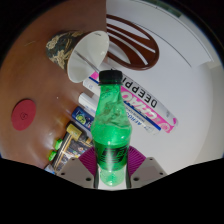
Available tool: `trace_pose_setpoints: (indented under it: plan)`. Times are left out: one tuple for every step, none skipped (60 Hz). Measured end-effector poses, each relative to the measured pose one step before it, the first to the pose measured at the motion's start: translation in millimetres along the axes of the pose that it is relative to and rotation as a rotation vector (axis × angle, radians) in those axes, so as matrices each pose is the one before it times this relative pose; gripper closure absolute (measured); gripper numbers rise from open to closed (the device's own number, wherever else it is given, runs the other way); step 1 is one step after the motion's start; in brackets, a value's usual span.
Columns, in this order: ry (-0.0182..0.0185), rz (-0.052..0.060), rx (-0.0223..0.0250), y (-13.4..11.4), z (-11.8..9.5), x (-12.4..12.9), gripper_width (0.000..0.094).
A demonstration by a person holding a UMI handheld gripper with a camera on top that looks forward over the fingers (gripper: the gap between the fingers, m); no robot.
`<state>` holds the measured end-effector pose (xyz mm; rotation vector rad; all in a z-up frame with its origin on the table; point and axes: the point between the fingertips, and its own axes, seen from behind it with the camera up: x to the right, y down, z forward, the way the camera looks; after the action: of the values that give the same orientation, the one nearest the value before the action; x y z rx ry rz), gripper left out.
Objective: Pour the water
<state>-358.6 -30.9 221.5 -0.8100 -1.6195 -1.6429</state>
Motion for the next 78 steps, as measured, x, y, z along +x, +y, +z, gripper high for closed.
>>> trace_pose_setpoints:
  plan:
    - [0.00075, -0.0014, 0.00075, -1.61, -0.14, 0.59, 0.0578]
    - [-0.00177, 0.0003, 0.00094, -1.67, -0.11, -0.22, 0.0577]
    - [-0.00463, -0.0009, 0.00153, -1.54, -0.02, -0.76, 0.0577]
    - [-0.00463, -0.0015, 0.00057, -1.33, -0.05, -0.61, 0.0577]
    - [-0.00270, -0.0014, 0.00002, -0.90, 0.06, -0.01, 0.0576]
    - [-0.00094, -0.0017, 0.00165, -0.57, -0.11, 0.82, 0.0578]
    - [0.00039, 0.0003, 0.00188, -1.06, -0.09, 0.41, 0.0579]
    - [-0.00107, 0.0005, 0.00196, -0.88, 0.07, -0.09, 0.0576]
    - [-0.00235, 0.0013, 0.00090, -0.46, -0.11, -0.22, 0.0576]
    - [-0.00357, 0.0036, -0.00031, 0.07, -0.13, -0.52, 0.0577]
    - [-0.00448, 0.0066, -0.00148, 0.67, -0.23, -0.64, 0.0575]
    - [-0.00513, 0.0094, -0.00148, 0.54, -0.29, -0.64, 0.0576]
    - [-0.00517, 0.0136, -0.00006, 0.76, -0.34, -0.50, 0.0576]
    - [-0.00921, 0.0173, 0.00080, 1.04, -0.28, 0.47, 0.0577]
    - [-0.00508, 0.0185, -0.00130, 1.63, -0.36, 0.03, 0.0575]
    - [-0.00556, 0.0215, -0.00266, 1.76, -0.44, -0.24, 0.0574]
    - [-0.00528, 0.0241, -0.00280, 2.07, -0.67, 0.19, 0.0574]
    - [-0.00647, 0.0274, -0.00219, 2.01, -0.70, 0.21, 0.0575]
    - [-0.00768, 0.0312, -0.00257, 2.14, -0.91, 0.09, 0.0575]
    - [-0.00849, 0.0346, -0.00234, 2.19, -0.93, 0.44, 0.0573]
    - [-0.00859, 0.0400, -0.00210, 2.38, -1.08, 0.51, 0.0573]
    - [-0.00536, 0.0403, -0.00306, 1.75, -1.83, 0.84, 0.0576]
    - [-0.01475, 0.0462, 0.00073, 2.15, 0.39, 1.63, 0.0575]
    - [-0.01038, 0.0461, -0.00371, 2.40, -1.48, 0.61, 0.0576]
    - [-0.01201, 0.0498, -0.00474, 2.41, -1.42, 0.82, 0.0576]
    - [-0.01273, 0.0542, -0.00398, 2.16, -1.72, 0.72, 0.0576]
    - [-0.01259, 0.0567, -0.00227, 1.84, -1.52, 0.68, 0.0575]
    - [-0.01358, 0.0559, -0.00210, 1.66, -2.22, 0.21, 0.0576]
    - [-0.01059, 0.0521, -0.00240, 0.53, -1.79, -0.79, 0.0575]
    - [-0.01443, 0.0532, -0.00233, 1.28, -2.02, -0.04, 0.0576]
    - [-0.01516, 0.0520, -0.00108, 1.80, -1.33, 0.50, 0.0577]
    - [-0.01047, 0.0491, -0.00377, 1.80, -1.92, 0.55, 0.0576]
    - [-0.00707, 0.0446, -0.00559, 2.05, -1.94, 1.19, 0.0575]
    - [-0.00377, 0.0412, -0.00496, 2.14, -1.55, 1.72, 0.0576]
    - [-0.00289, 0.0404, -0.00298, 1.55, -1.44, 1.39, 0.0576]
    - [-0.00239, 0.0395, -0.00025, -0.20, -1.28, -0.39, 0.0576]
    - [-0.00720, 0.0420, 0.00234, 0.47, -1.30, 0.10, 0.0577]
    - [-0.00694, 0.0424, 0.00307, 0.53, -1.18, 0.00, 0.0576]
    - [-0.00564, 0.0429, 0.00315, 1.45, -0.65, 0.03, 0.0575]
    - [-0.00704, 0.0423, 0.00240, 0.87, -0.74, -0.09, 0.0576]
    - [-0.00941, 0.0430, 0.00258, 0.96, -0.76, -1.54, 0.0575]
    - [-0.01185, 0.0441, 0.00286, 0.99, -0.71, -2.12, 0.0573]
    - [-0.01195, 0.0455, 0.00206, 1.35, -0.30, -2.06, 0.0574]
    - [-0.01104, 0.0473, 0.00000, 1.95, -0.13, -2.08, 0.0575]
    - [-0.00395, 0.0468, -0.00340, 2.67, -0.57, -3.26, 0.0576]
    - [-0.01272, 0.0481, -0.00378, 3.63, 0.91, -2.89, 0.0576]
    - [-0.01226, 0.0477, -0.00146, 3.85, 0.85, -2.38, 0.0575]
    - [-0.01288, 0.0491, -0.00496, 4.36, 1.02, -2.45, 0.0576]
    - [-0.01028, 0.0484, -0.00535, 4.77, 1.32, -1.85, 0.0575]
    - [-0.00777, 0.0445, -0.00355, 4.72, 1.62, -1.23, 0.0576]
    - [-0.01056, 0.0425, -0.00097, 4.33, 1.80, -2.00, 0.0575]
    - [-0.01308, 0.0394, 0.00082, 4.06, 1.66, -2.21, 0.0576]
    - [-0.01089, 0.0364, 0.00083, 4.11, 1.91, -1.71, 0.0576]
    - [-0.00609, 0.0326, 0.00100, 4.56, 2.58, -0.88, 0.0575]
    - [0.00495, 0.0262, -0.00247, 4.66, 1.69, -2.33, 0.0575]
    - [-0.00874, 0.0252, 0.00344, 6.18, 2.26, 0.75, 0.0575]
    - [-0.00640, 0.0240, -0.00056, 4.81, 2.25, -0.35, 0.0576]
    - [-0.00677, 0.0242, -0.00060, 4.81, 2.41, -0.65, 0.0576]
    - [-0.00510, 0.0218, -0.00116, 4.76, 2.54, -0.43, 0.0576]
    - [-0.00306, 0.0188, -0.00256, 5.02, 2.16, 0.16, 0.0576]
    - [0.00041, 0.0186, -0.00176, 4.20, 2.53, -0.59, 0.0576]
    - [-0.00214, 0.0181, -0.00085, 4.39, 2.46, 0.26, 0.0575]
    - [-0.00200, 0.0175, -0.00080, 4.20, 2.07, 0.08, 0.0575]
    - [-0.00179, 0.0162, -0.00020, 4.36, 1.22, -0.31, 0.0574]
    - [-0.00353, 0.0152, 0.00007, 3.78, 1.79, -0.15, 0.0575]
    - [-0.00336, 0.0149, 0.00040, 3.59, 1.70, -0.22, 0.0575]
    - [-0.00240, 0.0138, -0.00001, 3.43, 1.61, 0.13, 0.0573]
    - [-0.00238, 0.0128, -0.00094, 3.61, 1.63, 0.12, 0.0574]
    - [-0.00219, 0.0110, -0.00210, 3.78, 1.59, -0.11, 0.0574]
    - [-0.00102, 0.0100, -0.00279, 3.66, 1.43, 0.19, 0.0575]
    - [-0.00007, 0.0099, -0.00150, 3.18, 1.39, 0.24, 0.0576]
    - [0.00213, 0.0094, -0.00149, 2.15, 1.73, -0.35, 0.0574]
    - [0.00066, 0.0097, -0.00105, 2.93, 0.81, 0.59, 0.0574]
    - [0.00024, 0.0108, -0.00135, 3.55, 0.46, 0.03, 0.0575]
    - [-0.00112, 0.0099, -0.00104, 2.95, 0.71, 0.06, 0.0575]
    - [-0.00232, 0.0100, -0.00010, 2.54, 0.69, -0.52, 0.0574]
    - [-0.00351, 0.0098, -0.00076, 2.69, 0.53, -0.57, 0.0574]
    - [-0.00321, 0.0091, -0.00191, 2.98, 0.41, -0.58, 0.0574]
